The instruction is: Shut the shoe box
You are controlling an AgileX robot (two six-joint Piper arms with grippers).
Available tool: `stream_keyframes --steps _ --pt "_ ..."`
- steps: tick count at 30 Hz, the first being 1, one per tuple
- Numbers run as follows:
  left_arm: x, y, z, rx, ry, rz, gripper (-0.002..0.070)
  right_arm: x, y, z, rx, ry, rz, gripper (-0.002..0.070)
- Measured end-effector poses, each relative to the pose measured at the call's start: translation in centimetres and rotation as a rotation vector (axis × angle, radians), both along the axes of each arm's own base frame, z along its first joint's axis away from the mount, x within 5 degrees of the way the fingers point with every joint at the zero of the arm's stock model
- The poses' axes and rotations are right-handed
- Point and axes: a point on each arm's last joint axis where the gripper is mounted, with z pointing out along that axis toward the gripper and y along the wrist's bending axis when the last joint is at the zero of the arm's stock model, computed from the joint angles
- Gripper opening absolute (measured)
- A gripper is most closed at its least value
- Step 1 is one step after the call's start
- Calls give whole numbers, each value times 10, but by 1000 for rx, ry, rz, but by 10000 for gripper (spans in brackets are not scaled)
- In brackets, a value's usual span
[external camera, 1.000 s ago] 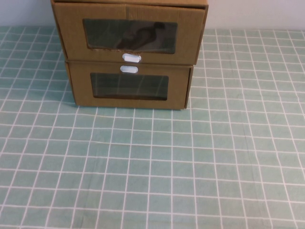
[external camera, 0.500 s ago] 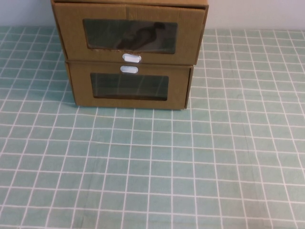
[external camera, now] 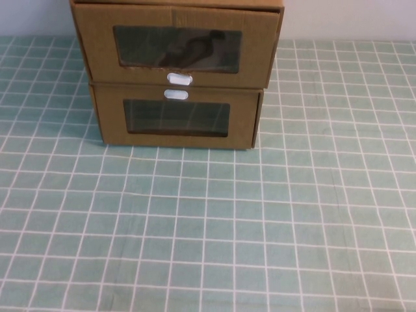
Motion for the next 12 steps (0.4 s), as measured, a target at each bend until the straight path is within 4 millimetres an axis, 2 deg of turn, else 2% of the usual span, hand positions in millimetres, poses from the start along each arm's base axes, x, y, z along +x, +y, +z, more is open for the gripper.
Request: stream_keyframes --steps 12 --pt "0 0 0 0 0 0 -5 0 -1 0 -40 13 4 -14"
